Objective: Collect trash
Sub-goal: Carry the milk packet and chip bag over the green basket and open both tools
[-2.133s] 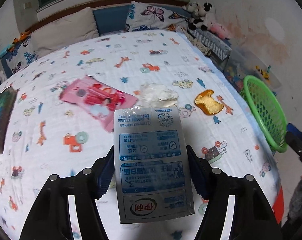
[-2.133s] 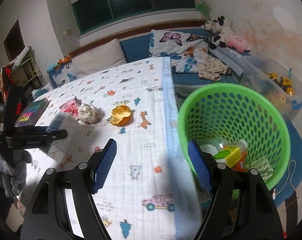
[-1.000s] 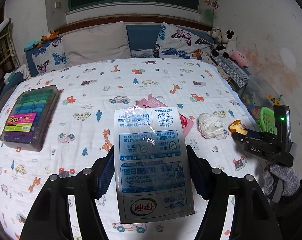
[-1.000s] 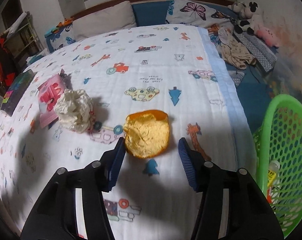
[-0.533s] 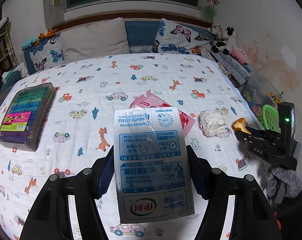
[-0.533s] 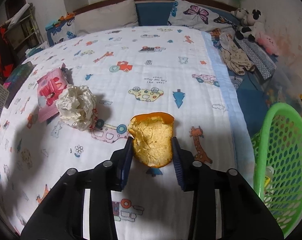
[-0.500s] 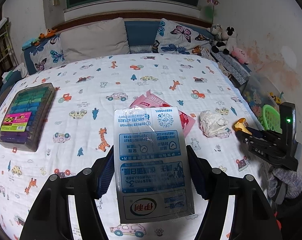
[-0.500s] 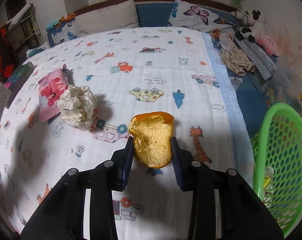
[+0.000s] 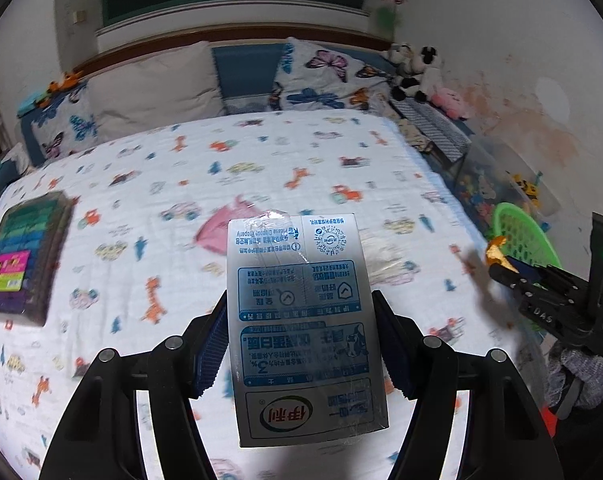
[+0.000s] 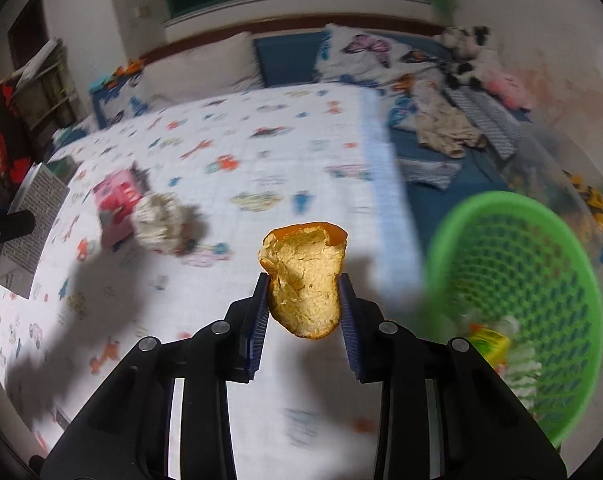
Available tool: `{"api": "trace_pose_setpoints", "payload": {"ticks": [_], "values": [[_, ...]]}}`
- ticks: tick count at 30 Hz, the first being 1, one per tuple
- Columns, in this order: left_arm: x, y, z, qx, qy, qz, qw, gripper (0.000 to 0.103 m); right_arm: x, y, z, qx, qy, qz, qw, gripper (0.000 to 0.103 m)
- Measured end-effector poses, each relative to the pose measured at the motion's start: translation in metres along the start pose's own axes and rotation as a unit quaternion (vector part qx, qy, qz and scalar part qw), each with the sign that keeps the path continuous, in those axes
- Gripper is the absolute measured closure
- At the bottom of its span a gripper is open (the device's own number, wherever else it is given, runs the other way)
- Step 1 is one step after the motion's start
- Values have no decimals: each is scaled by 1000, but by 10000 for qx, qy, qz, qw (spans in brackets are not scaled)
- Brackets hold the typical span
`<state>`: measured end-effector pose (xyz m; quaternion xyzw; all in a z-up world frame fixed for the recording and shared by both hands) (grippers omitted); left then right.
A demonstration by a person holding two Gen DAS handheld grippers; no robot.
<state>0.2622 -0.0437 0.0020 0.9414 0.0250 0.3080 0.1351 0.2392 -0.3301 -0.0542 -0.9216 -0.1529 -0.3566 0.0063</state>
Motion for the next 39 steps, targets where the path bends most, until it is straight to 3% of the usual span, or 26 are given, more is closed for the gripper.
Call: {"api": "trace_pose_setpoints", "payload": {"ticks": [10, 14, 19, 22, 25, 30, 39], "values": [[1, 84, 11, -591, -139, 541, 9967, 39, -65, 107, -27, -921, -379, 862, 9913, 69], [-2, 124, 18, -849, -233, 805, 9929, 39, -93, 133, -27, -1039, -598, 1081, 9869, 68], [-8, 176, 29, -1077, -323, 1200, 9864, 39, -118, 152, -30, -1035, -656, 1336, 9834, 65], [-12, 208, 36, -1188, -322, 1475, 9814, 39, -125, 160, -33, -1010, -588, 1419, 9829, 54], [-16, 234, 44, -1276, -369, 1689, 9767, 39, -127, 164, -40, -1055, -498, 1461, 9824, 54], [-26, 282, 66, -1464, -650, 2057, 9654, 38, -132, 172, -60, -1136, -271, 1541, 9811, 50], [-47, 348, 119, -1387, -1251, 2416, 9522, 38, -145, 188, -95, -1230, 77, 1769, 9765, 48]]}}
Point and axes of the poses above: each gripper's, at about its wrist camera, not at the fingertips, and z roughly the way its jaws point, y to its right, x to its top, the point moved 1 cm from there along z, roughly the way its jaws point, and after that the axes turned 15 degrees about -z, right-handed, at the moved point
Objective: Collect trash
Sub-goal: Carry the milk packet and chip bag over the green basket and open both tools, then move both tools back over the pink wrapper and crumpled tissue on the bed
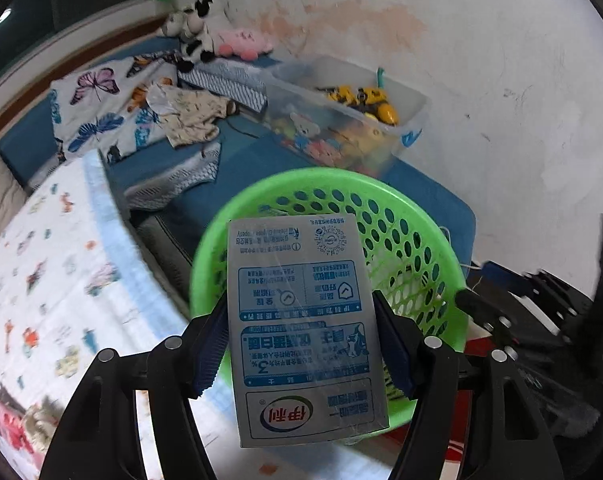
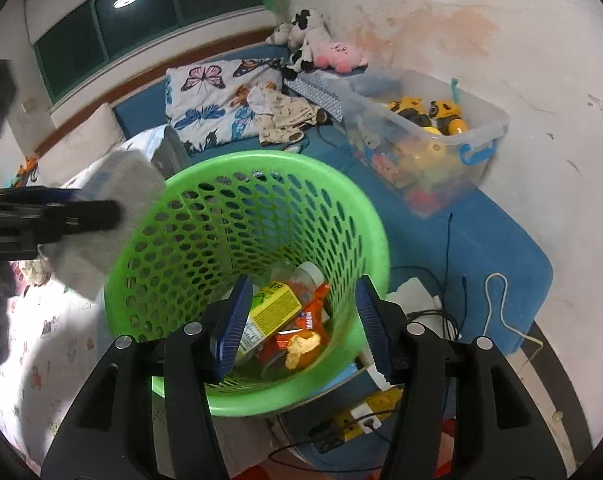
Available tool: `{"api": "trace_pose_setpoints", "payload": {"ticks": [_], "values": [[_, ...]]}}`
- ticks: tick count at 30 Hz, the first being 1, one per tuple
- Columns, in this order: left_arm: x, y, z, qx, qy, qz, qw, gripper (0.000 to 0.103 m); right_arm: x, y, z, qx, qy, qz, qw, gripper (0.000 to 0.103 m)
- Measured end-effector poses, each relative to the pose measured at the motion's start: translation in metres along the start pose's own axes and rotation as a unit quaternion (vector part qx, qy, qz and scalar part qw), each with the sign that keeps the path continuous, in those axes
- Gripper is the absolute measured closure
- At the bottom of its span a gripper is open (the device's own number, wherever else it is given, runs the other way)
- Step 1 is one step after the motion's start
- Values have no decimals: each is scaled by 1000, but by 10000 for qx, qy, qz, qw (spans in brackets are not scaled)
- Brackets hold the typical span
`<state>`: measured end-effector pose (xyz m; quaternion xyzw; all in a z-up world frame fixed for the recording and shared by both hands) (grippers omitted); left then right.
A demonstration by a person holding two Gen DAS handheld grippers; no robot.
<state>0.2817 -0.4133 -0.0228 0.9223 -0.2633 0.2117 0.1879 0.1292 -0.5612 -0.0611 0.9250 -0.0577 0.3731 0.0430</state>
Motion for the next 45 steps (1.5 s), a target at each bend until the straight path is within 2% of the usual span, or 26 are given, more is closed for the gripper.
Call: {"api": "trace_pose_setpoints", "payload": {"ticks": [7, 11, 13, 15, 19, 25, 31, 38, 45], "values": [[3, 19, 49, 134, -410, 82, 9990, 38, -9, 9, -10, -53, 112, 58, 9999, 48], [0, 23, 65, 170, -501, 134, 9985, 37, -16, 14, -10, -63, 101, 107, 9999, 48], [-1, 25, 71, 207, -535, 144, 9983, 36, -18, 15, -9, -64, 78, 132, 9999, 48], [-1, 21, 73, 173, -529, 97, 9984, 27, -21, 17, -9, -43, 74, 158, 9998, 48], [0, 21, 66, 120, -388, 110, 9991, 27, -23, 18, -10, -43, 70, 167, 9998, 48], [-5, 11, 24, 123, -1, 200, 9997, 27, -20, 9, -18, -10, 159, 113, 9998, 48], [-12, -22, -25, 1, 295, -204, 9994, 27, -12, -14, -29, 149, 273, -47, 9995, 45], [-33, -78, -77, 237, 691, -635, 9953, 27, 3, -58, -32, 433, 367, -407, 9976, 42], [-59, -151, -127, 680, 1060, -1184, 9849, 27, 18, -114, -19, 891, 314, -790, 9924, 40]]}}
Point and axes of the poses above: each gripper's, at about its wrist camera, not at the fingertips, and z roughly the way its jaws point, y to its right, x to its top, the point moved 1 cm from there along z, roughly the way its jaws point, and after that the axes turned 15 degrees about -z, right-handed, at the moved point
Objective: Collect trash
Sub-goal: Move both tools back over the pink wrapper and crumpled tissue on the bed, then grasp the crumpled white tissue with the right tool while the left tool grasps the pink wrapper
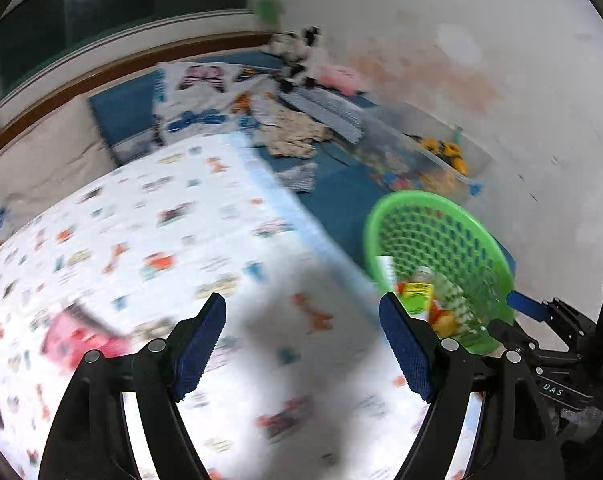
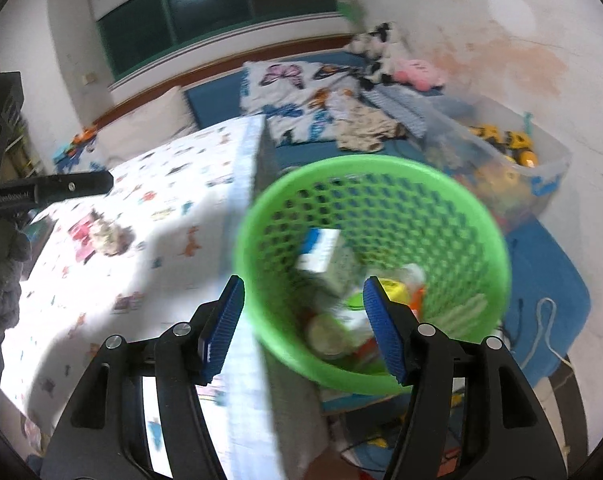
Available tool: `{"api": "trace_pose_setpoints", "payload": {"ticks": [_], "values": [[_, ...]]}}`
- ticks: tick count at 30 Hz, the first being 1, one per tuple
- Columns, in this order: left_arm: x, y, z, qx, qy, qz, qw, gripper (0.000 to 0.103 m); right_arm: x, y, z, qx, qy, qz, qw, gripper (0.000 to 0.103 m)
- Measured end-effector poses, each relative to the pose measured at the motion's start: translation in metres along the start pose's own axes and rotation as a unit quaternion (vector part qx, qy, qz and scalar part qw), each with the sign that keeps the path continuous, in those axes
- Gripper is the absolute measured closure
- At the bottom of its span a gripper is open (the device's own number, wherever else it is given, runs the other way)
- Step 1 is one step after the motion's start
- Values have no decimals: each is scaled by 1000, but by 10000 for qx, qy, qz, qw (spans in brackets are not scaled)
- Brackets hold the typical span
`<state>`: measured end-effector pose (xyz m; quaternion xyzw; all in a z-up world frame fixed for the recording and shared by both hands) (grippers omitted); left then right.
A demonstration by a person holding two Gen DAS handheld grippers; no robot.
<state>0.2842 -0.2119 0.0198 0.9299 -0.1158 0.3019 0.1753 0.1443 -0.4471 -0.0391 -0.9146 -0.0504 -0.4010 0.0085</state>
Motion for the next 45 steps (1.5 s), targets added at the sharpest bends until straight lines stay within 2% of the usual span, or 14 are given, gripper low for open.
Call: {"api": "trace_pose_setpoints", "payload": {"ticks": [7, 12, 22, 31, 42, 45], "values": [[-1, -80, -26, 458, 181, -574, 9971, 27, 24, -58, 28, 488, -100, -441, 9978, 38], [-2, -134, -42, 711, 316, -1036, 9916, 27, 39, -100, 49, 836, -182, -687, 9940, 38], [-12, -208, -58, 1093, 355, -1743, 9780, 27, 67, -169, 87, 1324, -289, -1122, 9844, 37], [-21, -243, -60, 1217, 316, -2154, 9684, 27, 91, -219, 124, 1559, -375, -1410, 9769, 37], [-20, -253, -36, 1125, 101, -2541, 9606, 27, 102, -240, 168, 1528, -640, -1429, 9758, 37], [-19, -250, -27, 1120, 41, -2590, 9594, 27, 101, -240, 174, 1535, -681, -1371, 9762, 45]]}}
Point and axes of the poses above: each gripper's, at about its wrist camera, not at the fingertips, and z roughly the way its jaws point, y to its right, x to its top, the point moved 1 cm from there along z, roughly the way its jaws point, and after that the axes turned 15 degrees about -z, right-handed, at the moved point
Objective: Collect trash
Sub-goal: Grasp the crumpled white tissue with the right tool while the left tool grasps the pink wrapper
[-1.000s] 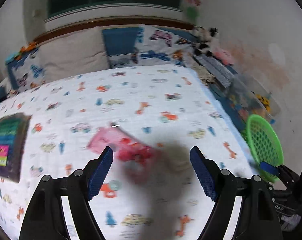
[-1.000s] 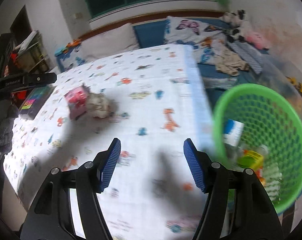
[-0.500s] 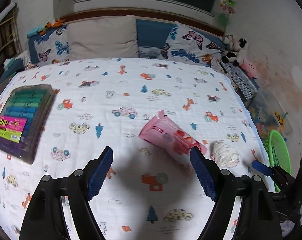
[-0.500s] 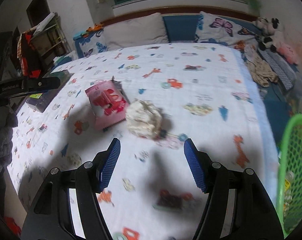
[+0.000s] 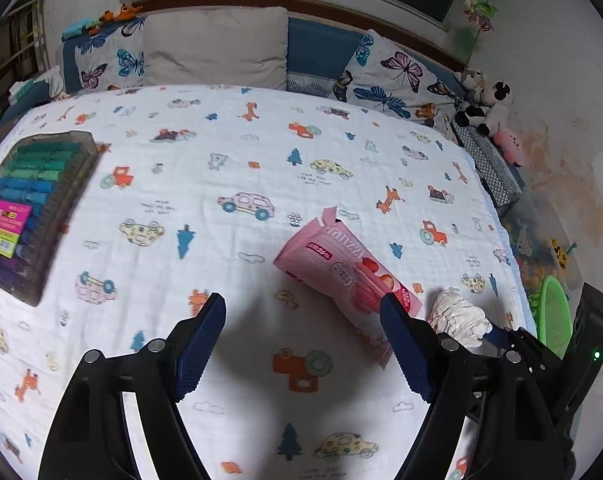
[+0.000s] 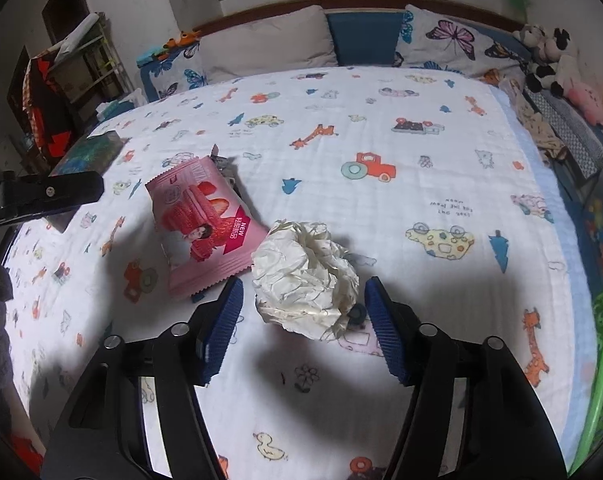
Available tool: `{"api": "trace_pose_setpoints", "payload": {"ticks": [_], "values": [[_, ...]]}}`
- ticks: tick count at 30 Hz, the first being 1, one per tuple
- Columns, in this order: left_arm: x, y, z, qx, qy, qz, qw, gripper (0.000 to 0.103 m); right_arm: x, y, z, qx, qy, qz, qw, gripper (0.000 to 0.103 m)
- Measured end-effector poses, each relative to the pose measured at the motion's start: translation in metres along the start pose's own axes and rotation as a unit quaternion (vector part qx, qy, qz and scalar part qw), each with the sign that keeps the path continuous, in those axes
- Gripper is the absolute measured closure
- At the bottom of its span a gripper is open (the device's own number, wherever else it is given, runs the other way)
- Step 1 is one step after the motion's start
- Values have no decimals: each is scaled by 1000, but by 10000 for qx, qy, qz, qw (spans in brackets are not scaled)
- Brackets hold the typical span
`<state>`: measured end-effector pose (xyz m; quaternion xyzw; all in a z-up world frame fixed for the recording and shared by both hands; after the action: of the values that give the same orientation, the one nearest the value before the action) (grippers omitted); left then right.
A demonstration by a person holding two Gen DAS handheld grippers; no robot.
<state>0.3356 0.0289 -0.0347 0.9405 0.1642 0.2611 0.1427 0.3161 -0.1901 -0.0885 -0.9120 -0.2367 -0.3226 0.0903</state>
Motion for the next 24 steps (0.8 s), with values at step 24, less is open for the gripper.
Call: {"api": "trace_pose_setpoints", "payload": {"ticks": [24], "values": [[4, 44, 63, 117, -370, -880, 9954, 27, -33, 27, -67, -168, 379, 90, 9991, 57]]}}
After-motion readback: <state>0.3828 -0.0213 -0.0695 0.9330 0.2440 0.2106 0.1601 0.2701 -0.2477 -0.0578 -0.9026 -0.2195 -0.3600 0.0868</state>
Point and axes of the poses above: each gripper's, at about its wrist camera, not at the fingertips, and z roughly the way its jaws point, y to its right, x to its top, the point moved 1 cm from there along z, roughly the way its jaws point, and after that the axes turned 15 degrees about -z, right-handed, at the moved point
